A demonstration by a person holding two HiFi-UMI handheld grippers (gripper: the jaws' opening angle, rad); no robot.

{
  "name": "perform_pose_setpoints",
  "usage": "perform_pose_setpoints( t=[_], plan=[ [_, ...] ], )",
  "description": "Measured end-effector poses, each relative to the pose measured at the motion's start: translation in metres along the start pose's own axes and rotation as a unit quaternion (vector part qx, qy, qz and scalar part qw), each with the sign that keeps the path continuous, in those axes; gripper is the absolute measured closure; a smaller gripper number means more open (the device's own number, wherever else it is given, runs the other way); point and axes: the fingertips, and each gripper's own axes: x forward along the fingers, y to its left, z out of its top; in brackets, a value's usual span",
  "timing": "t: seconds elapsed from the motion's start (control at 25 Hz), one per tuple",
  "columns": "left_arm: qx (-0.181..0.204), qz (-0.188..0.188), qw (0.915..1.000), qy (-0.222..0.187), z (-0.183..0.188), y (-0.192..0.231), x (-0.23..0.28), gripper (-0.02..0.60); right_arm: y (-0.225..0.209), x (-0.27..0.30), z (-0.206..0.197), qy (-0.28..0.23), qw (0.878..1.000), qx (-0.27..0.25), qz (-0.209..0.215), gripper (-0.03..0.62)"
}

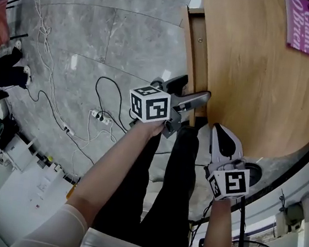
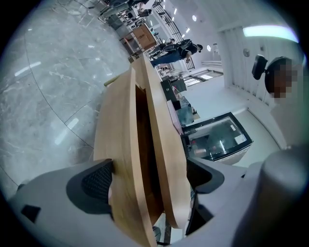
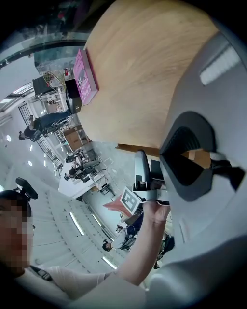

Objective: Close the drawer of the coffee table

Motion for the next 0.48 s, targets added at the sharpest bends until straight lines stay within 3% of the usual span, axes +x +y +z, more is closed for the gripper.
perform_pose_setpoints(
  t=[0.12, 0.48],
  plan=[
    [0.029, 0.007, 0.9995, 0.013, -0.004, -0.005, 0.009, 0.118, -0.006, -0.003, 0.0, 0.0, 1.0, -0.004, -0.002, 0.583],
    [0.002, -0.021, 0.9998, 0.003, -0.003, -0.02, 0.033, 0.118, -0.022, -0.01, 0.001, -0.014, 1.0, -0.006, -0.009, 0.583]
  ],
)
